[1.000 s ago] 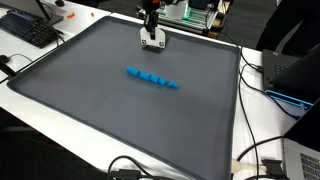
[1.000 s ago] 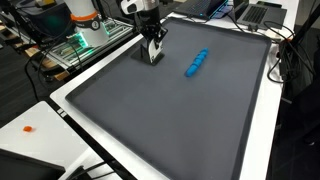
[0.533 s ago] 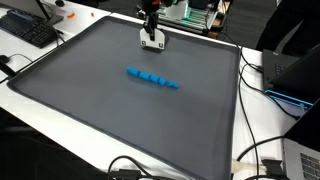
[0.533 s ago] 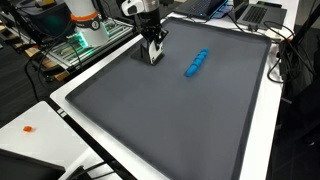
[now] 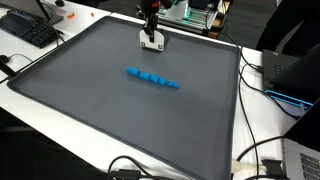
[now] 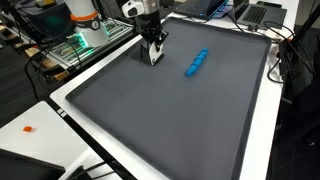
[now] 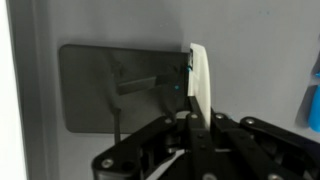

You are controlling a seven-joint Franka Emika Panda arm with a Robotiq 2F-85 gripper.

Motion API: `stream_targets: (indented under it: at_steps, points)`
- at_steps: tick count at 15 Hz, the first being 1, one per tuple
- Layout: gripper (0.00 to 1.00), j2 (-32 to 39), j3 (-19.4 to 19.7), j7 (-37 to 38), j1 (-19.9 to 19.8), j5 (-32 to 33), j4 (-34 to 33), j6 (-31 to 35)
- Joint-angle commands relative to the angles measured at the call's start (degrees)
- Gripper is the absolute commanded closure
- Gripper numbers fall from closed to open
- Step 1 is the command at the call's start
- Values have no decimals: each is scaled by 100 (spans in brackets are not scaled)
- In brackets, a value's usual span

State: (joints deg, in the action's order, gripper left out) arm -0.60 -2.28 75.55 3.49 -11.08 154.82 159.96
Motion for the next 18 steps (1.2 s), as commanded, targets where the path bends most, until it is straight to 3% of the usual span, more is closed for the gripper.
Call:
stream_targets:
  at_steps: [1, 9, 10, 12, 18]
  points:
    - [99, 135, -40, 45, -13, -96, 26, 177]
    - [97, 118, -15, -96, -33, -170, 48, 41]
    - [71, 86, 0, -24, -51, -75, 70, 4]
    - [65, -1, 36, 14, -89, 104, 72, -91]
    - [19, -295, 132, 66, -252, 649, 29, -444]
